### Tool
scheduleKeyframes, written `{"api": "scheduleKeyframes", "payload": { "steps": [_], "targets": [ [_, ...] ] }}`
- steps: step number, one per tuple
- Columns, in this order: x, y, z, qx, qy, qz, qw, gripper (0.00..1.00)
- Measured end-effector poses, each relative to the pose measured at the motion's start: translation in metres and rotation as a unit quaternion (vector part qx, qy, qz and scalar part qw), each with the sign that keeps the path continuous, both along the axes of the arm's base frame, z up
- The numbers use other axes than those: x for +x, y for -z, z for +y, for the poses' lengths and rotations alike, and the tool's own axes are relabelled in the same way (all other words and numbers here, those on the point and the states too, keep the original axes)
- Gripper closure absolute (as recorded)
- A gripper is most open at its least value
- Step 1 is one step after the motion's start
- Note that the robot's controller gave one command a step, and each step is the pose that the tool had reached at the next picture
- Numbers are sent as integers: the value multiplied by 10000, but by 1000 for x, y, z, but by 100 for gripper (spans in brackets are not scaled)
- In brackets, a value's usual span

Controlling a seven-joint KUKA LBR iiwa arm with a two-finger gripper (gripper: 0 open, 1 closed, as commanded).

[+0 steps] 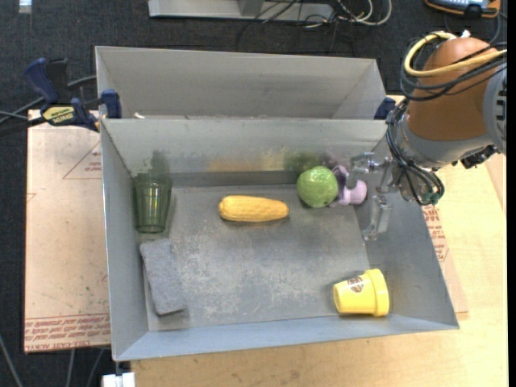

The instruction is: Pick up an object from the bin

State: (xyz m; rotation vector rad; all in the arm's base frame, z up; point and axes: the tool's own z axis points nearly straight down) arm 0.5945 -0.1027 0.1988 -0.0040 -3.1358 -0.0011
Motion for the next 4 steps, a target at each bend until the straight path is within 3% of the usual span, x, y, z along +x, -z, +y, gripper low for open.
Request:
{"api": "scheduleKeyframes", "payload": {
  "steps": [1,3,4],
  "targets": [
    [2,-5,0,-4,-10,-39,10000,0],
    [40,93,27,-14,30,-138,9999,0],
    [31,81,22,-4,23,-51,10000,100]
  ]
}}
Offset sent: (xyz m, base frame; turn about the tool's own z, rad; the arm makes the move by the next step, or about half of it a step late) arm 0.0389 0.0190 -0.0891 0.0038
